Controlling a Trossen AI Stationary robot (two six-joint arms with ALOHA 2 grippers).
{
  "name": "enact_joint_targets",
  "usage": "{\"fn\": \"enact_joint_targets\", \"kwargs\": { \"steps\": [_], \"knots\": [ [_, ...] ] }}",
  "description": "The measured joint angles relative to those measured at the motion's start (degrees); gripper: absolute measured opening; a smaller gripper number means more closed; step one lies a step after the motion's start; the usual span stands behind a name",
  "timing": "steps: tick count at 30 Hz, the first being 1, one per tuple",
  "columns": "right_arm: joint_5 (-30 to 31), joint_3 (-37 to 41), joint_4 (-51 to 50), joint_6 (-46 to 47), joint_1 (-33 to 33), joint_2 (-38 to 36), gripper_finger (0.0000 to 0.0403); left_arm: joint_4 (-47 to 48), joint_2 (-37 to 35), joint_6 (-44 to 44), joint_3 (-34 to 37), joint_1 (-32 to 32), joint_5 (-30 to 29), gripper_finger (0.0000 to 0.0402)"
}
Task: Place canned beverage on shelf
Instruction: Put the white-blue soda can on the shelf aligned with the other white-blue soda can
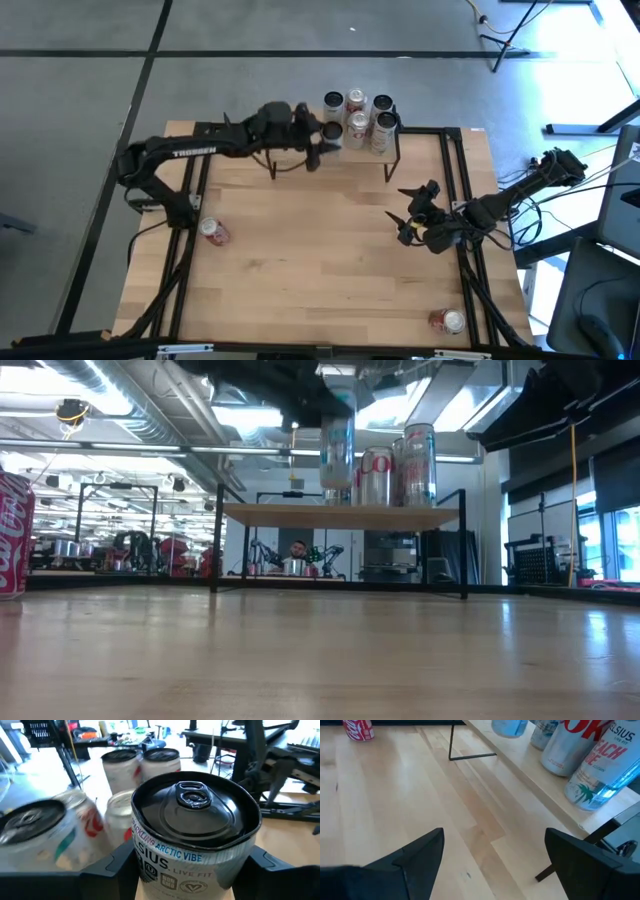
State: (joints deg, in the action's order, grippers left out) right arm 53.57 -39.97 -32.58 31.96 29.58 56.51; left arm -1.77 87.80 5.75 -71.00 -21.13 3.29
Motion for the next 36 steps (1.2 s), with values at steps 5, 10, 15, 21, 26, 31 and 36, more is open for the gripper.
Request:
{"fn": "enact_joint_targets", "kwargs": {
  "steps": [5, 10, 15, 21, 26, 31, 36],
  "knots": [
    [0.1, 0.0, 0.0, -1.7, -3.1, 0.0, 0.0332, -0.9, 2.9, -1.2, 0.0, -5.0, 4.8, 0.0205],
    [-2.3, 0.0, 0.0, -3.7, -7.4, 0.0, 0.0332, -3.0, 5.3, -2.2, 0.0, -7.5, 8.7, 0.0205],
    [-3.7, 0.0, -0.1, -5.4, -10.7, 0.0, 0.0332, -3.5, 5.7, -1.9, 0.0, -9.1, 8.9, 0.0205],
    [-4.4, 0.0, -0.1, -6.9, -13.0, 0.0, 0.0332, -4.6, 5.8, -0.8, 0.0, -9.5, 10.3, 0.0224],
    [-4.8, 0.0, -0.1, -7.2, -14.0, 0.0, 0.0332, -4.6, 5.8, -0.6, 0.0, -9.5, 10.4, 0.0251],
    [-4.8, 0.0, -0.1, -8.0, -14.0, 0.0, 0.0332, -4.7, 5.8, -0.7, 0.0, -9.2, 9.8, 0.0271],
    [-5.2, 0.0, -0.1, -8.0, -14.0, 0.0, 0.0332, -5.8, 5.7, -1.2, -0.1, -8.3, 9.4, 0.0283]
  ]
}}
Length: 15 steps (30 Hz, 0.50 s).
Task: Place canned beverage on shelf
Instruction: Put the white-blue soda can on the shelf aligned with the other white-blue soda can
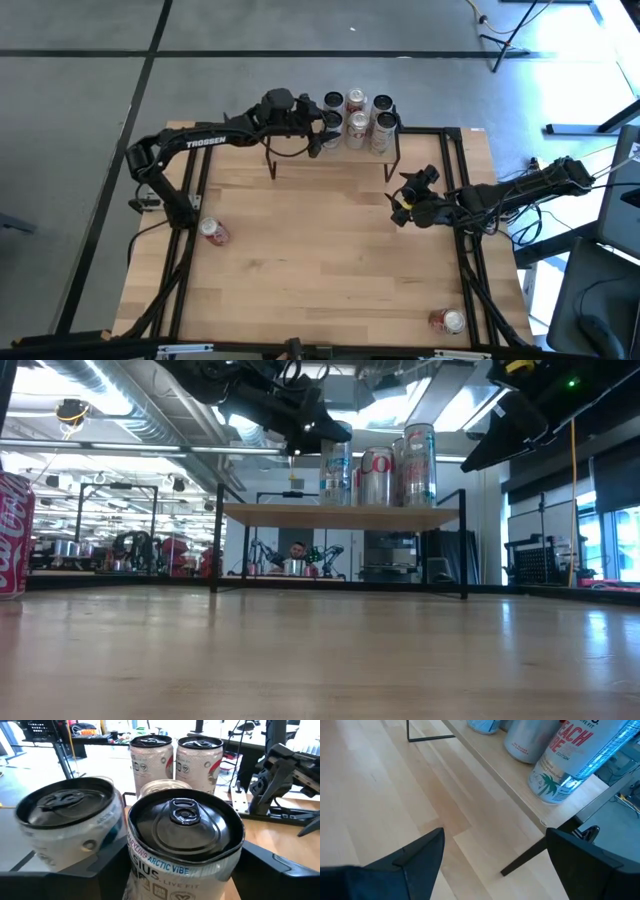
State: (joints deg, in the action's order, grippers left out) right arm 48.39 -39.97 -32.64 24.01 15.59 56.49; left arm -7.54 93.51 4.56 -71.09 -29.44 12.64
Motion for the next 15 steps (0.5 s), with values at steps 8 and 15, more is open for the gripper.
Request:
{"fn": "enact_joint_targets", "kwargs": {
  "steps": [8, 15],
  "knots": [
    [0.0, 0.0, 0.0, -0.3, 0.0, 0.0, 0.0332, -0.1, -0.8, 0.5, 0.0, 1.0, -3.9, 0.03],
    [0.0, 0.0, 0.1, -0.3, 0.0, 0.0, 0.0332, -1.6, -4.2, 1.8, 0.0, 0.7, -3.7, 0.0304]
  ]
}}
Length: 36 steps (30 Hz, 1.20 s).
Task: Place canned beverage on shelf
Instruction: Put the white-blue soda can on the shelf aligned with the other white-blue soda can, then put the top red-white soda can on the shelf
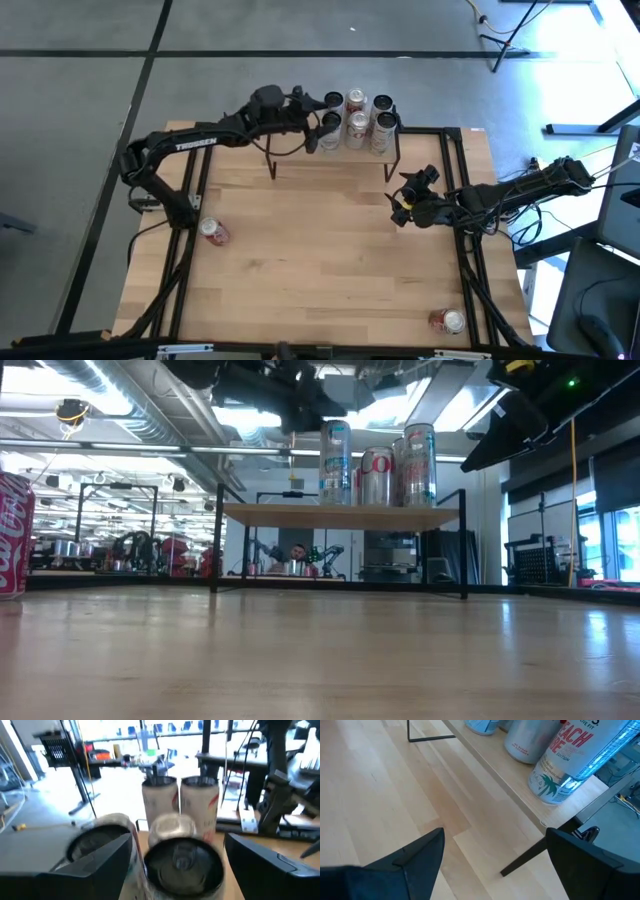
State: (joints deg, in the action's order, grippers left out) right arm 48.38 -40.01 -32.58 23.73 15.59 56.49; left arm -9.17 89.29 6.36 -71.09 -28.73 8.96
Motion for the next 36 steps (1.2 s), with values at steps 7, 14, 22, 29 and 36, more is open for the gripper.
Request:
{"fn": "enact_joint_targets", "kwargs": {
  "steps": [7, 14, 22, 29, 36],
  "knots": [
    [0.0, 0.0, 0.0, 0.0, 0.0, 0.0, 0.0332, -0.2, -5.4, -1.2, 0.0, 1.6, 0.2, 0.0304],
    [0.0, 0.0, 0.0, 1.4, 0.1, 0.0, 0.0332, 13.2, -8.0, -1.0, 0.0, 13.7, -2.1, 0.0305],
    [0.0, 0.0, 3.0, -2.9, 0.1, 0.0, 0.0332, 33.0, -10.8, -9.8, 0.0, 29.1, -29.1, 0.0305],
    [-3.0, 0.0, 7.7, -7.6, 0.1, 0.0, 0.0332, 53.1, -16.7, -31.6, 0.0, 39.6, -42.0, 0.0305],
    [-7.1, 0.0, 8.8, -7.8, 0.1, 0.0, 0.0332, 72.1, -19.9, -58.7, 0.0, 46.1, -42.7, 0.0305]
  ]
}}
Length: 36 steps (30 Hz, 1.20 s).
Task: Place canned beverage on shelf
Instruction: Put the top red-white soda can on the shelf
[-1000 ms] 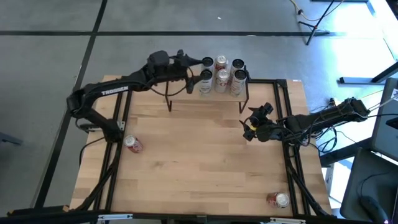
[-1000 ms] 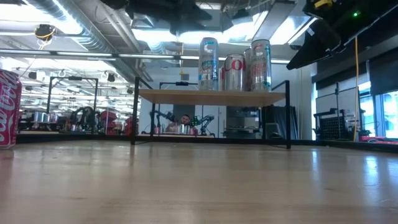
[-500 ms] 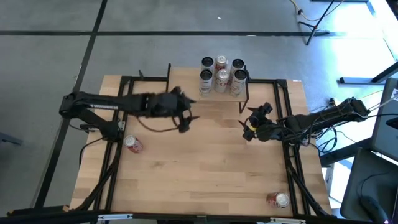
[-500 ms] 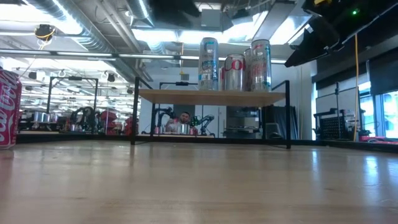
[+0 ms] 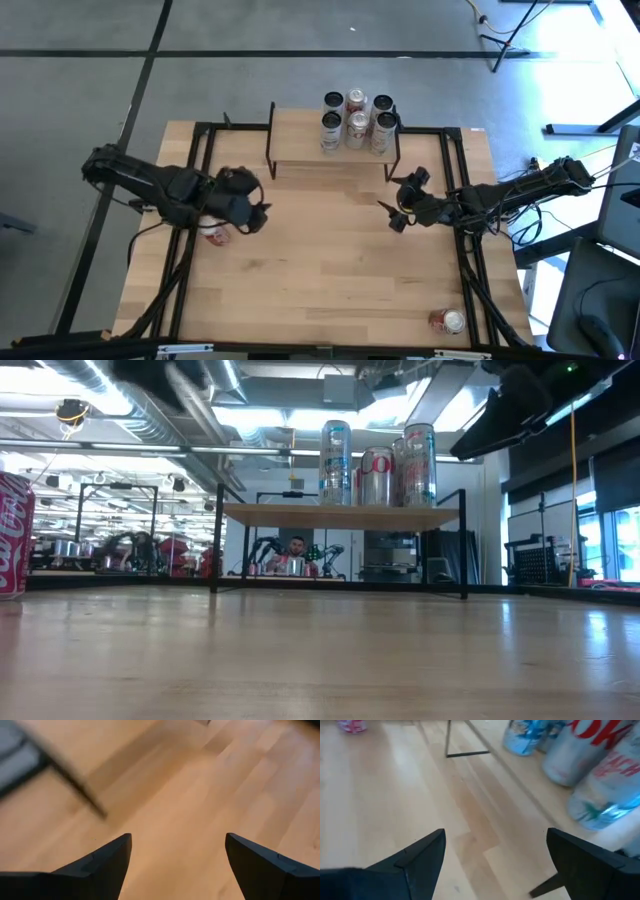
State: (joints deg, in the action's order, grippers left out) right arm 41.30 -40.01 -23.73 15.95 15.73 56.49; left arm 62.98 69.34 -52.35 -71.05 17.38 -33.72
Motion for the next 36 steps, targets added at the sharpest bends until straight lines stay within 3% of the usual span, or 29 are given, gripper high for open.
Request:
{"fn": "enact_joint_targets", "kwargs": {
  "steps": [6, 12, 23, 36],
  "knots": [
    [-10.5, 2.3, 0.2, 6.0, 0.0, 0.1, 0.0332, 16.7, 0.5, -22.5, 0.0, 4.4, 7.2, 0.0305],
    [-12.2, 4.0, 0.3, 10.3, 0.1, 0.1, 0.0332, 27.4, 0.5, -36.5, 0.2, 7.8, 14.7, 0.0306],
    [-17.9, 9.7, 3.2, 17.1, 0.1, 0.1, 0.0332, 27.2, 0.6, -42.2, 8.4, 12.6, 22.1, 0.0306],
    [-18.4, 11.0, 4.1, 18.2, 0.1, 0.1, 0.0332, 26.7, 0.5, -43.2, 15.8, 13.3, 27.3, 0.0306]
  ]
}}
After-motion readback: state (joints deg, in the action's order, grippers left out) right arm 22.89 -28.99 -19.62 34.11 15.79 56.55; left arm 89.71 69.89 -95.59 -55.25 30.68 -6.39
